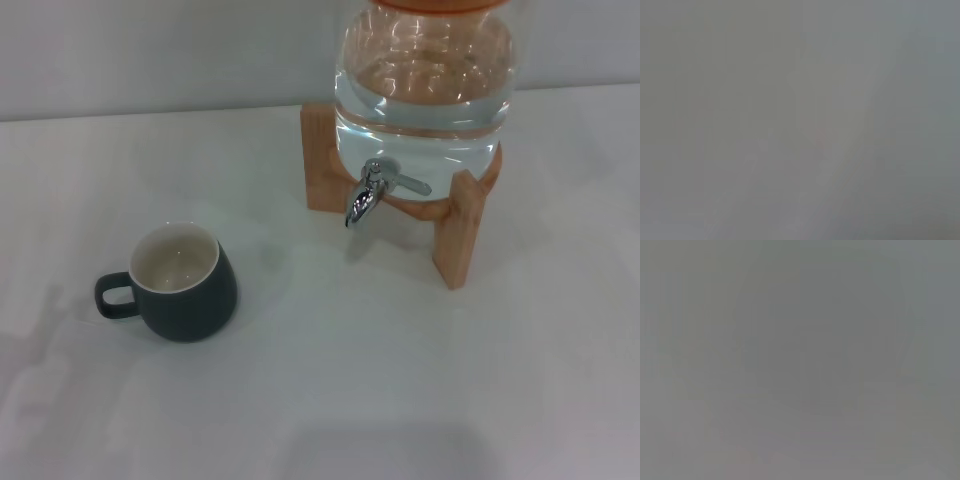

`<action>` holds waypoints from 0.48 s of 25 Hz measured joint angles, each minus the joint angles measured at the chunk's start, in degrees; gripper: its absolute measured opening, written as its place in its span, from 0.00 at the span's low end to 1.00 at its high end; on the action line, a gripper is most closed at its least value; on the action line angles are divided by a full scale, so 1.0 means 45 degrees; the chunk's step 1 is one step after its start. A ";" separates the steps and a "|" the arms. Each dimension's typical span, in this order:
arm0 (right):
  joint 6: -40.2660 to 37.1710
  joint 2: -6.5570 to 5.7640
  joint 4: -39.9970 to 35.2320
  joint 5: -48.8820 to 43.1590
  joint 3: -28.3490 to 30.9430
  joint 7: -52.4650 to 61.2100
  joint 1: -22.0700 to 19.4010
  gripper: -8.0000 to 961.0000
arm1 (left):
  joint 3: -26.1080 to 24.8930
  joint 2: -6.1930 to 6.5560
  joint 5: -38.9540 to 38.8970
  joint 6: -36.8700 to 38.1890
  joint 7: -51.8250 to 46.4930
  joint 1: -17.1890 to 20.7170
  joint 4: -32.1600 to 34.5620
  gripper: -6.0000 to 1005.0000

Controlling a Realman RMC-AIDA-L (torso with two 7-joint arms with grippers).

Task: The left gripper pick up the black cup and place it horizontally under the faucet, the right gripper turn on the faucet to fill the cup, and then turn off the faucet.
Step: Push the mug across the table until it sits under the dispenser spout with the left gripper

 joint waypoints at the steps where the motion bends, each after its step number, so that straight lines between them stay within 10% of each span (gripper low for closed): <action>1: 0.0005 -0.0013 -0.0072 0.0011 0.0018 -0.0031 0.0025 0.88 | -0.0002 -0.0012 -0.0002 0.0020 0.0038 -0.0015 -0.0023 0.88; 12: -0.0190 -0.0341 -0.0412 0.0035 0.0074 -0.0085 0.0203 0.88 | 0.0095 -0.0066 0.0521 0.0471 0.0538 -0.0387 -0.0594 0.87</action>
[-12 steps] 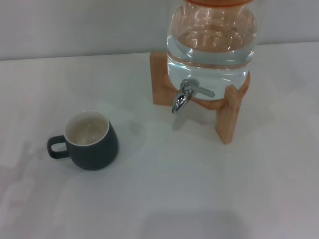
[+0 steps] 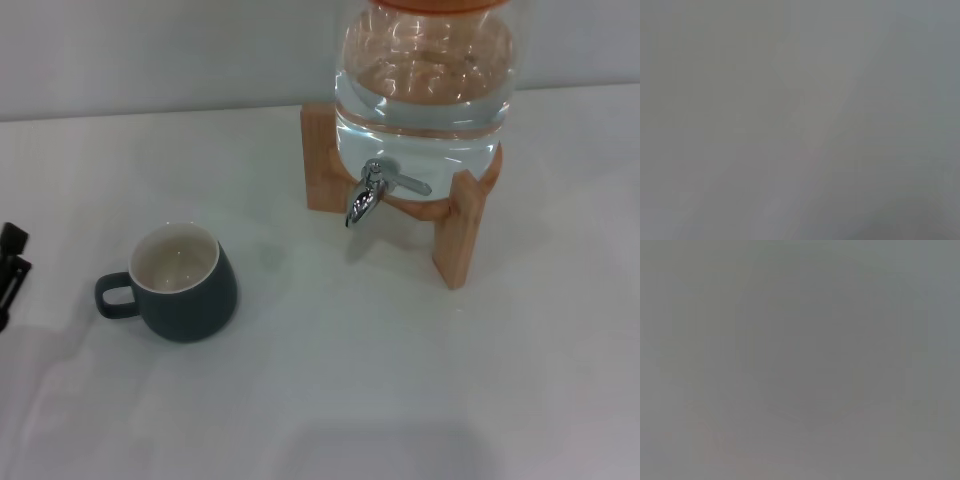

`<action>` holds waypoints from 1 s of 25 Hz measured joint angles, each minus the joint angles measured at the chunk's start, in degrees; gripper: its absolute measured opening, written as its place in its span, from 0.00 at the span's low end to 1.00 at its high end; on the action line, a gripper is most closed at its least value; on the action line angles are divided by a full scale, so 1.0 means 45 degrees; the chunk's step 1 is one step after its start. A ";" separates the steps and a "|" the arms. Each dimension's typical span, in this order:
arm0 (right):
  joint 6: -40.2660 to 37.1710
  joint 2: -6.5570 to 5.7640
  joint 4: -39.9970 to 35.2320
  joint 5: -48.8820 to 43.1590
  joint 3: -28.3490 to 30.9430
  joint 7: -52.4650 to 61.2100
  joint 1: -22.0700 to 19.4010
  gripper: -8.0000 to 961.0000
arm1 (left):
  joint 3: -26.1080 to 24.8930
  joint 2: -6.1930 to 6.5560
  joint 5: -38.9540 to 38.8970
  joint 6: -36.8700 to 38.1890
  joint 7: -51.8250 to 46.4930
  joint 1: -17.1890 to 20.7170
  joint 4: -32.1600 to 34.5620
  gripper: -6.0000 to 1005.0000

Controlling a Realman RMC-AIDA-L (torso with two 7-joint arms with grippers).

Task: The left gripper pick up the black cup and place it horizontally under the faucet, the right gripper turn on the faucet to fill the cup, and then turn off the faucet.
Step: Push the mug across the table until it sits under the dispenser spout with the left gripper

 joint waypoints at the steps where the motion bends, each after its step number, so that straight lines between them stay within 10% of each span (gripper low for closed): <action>1: 0.0002 0.0000 -0.0006 0.0000 -0.0008 -0.0067 -0.0002 0.88 | 0.0005 -0.0004 0.0120 0.0068 0.0007 -0.0016 -0.0014 0.87; 25: -0.0219 0.0071 -0.0025 0.0024 0.0015 -0.0325 0.0192 0.88 | 0.0006 -0.0043 0.0759 0.2191 0.0456 -0.0893 -0.1213 0.88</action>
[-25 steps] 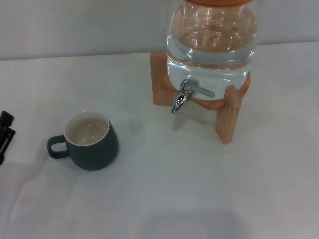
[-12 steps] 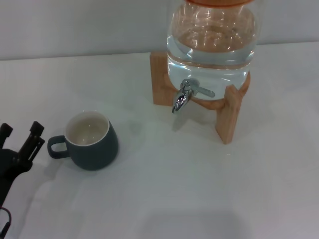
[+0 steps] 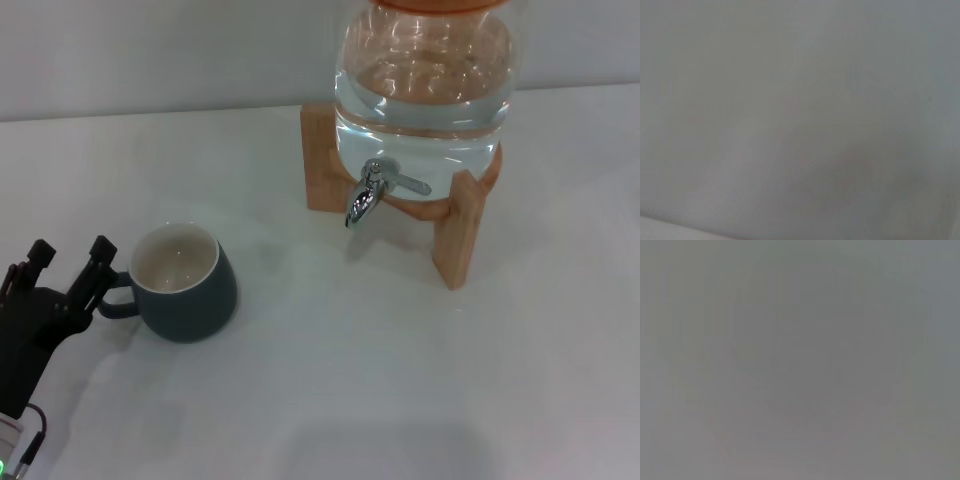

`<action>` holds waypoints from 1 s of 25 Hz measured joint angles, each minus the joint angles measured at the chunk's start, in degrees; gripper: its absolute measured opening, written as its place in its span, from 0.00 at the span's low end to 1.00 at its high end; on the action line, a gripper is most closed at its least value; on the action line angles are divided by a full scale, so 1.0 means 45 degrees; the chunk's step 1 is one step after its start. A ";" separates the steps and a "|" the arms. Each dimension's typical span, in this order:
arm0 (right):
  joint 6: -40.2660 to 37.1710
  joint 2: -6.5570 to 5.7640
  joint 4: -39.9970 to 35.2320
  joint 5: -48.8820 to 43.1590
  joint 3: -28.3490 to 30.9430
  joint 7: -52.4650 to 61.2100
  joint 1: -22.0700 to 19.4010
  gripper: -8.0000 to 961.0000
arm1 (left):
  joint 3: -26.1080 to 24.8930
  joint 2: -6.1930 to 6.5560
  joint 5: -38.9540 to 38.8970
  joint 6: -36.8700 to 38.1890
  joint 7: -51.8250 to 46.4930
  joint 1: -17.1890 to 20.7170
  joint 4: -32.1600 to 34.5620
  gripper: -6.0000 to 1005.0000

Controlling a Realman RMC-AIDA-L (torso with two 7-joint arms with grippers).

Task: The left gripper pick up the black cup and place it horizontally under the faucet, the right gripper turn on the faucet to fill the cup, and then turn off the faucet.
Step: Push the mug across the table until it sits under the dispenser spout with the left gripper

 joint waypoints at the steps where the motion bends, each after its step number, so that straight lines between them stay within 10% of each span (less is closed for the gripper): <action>1: -0.0030 0.0000 0.0000 0.0005 0.0000 -0.0002 0.0000 0.88 | -0.0002 0.0000 0.0000 -0.0087 0.0089 0.0005 0.0008 0.88; 25: -0.0438 -0.0098 0.0067 -0.0014 -0.0001 -0.0155 0.0012 0.88 | -0.0008 -0.0059 0.0241 -0.1824 0.1553 0.1372 -0.0255 0.88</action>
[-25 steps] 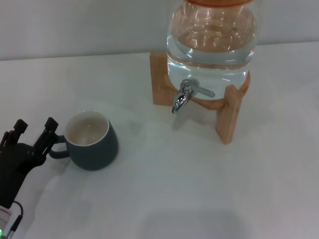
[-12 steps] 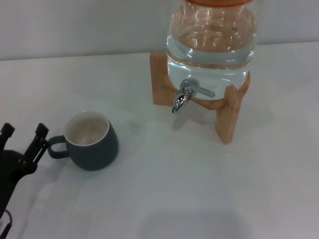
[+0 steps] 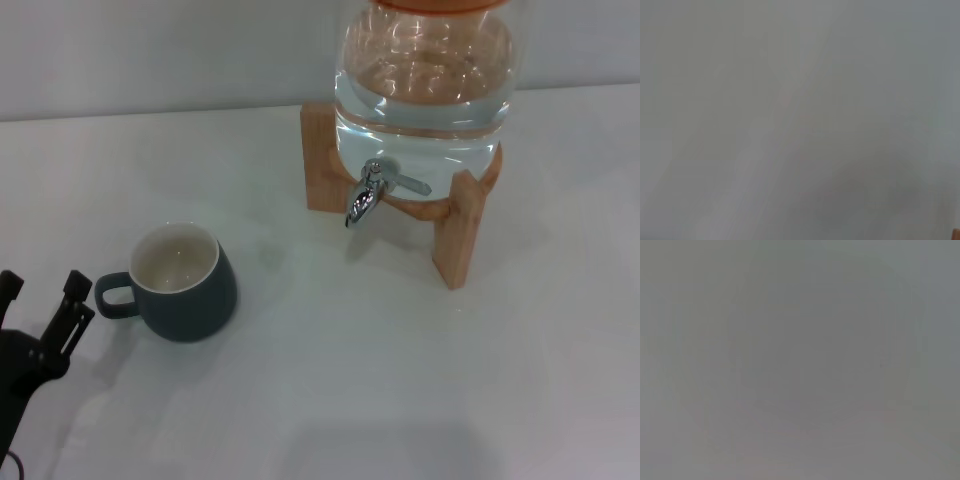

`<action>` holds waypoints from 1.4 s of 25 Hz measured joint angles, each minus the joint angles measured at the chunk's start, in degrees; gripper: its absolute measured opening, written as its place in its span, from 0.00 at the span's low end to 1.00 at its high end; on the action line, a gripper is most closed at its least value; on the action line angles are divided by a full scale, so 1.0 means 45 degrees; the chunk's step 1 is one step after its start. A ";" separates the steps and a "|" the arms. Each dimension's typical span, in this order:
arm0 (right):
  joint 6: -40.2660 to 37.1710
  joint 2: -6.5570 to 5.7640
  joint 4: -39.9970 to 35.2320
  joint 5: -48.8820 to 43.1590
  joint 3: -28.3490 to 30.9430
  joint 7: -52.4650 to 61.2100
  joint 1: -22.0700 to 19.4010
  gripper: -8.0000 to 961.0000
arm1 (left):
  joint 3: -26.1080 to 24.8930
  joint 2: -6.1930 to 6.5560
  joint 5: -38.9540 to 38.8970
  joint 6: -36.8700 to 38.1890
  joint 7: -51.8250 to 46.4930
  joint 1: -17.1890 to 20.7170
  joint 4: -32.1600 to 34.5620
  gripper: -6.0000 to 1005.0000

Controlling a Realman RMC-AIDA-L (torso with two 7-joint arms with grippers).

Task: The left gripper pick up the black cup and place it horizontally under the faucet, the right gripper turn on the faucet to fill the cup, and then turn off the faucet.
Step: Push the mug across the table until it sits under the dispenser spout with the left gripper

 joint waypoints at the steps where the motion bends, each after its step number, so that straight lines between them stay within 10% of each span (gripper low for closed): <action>1: 0.0000 0.0000 -0.0002 -0.0009 0.0000 0.0000 0.0001 0.88 | 0.0000 0.0000 0.0044 -0.0056 0.0001 0.0068 -0.0026 0.88; 35: -0.0036 0.0098 0.0072 -0.0048 -0.0098 -0.0138 -0.0109 0.88 | -0.0064 0.0060 0.0327 0.2199 -0.0090 0.0750 -0.0075 0.87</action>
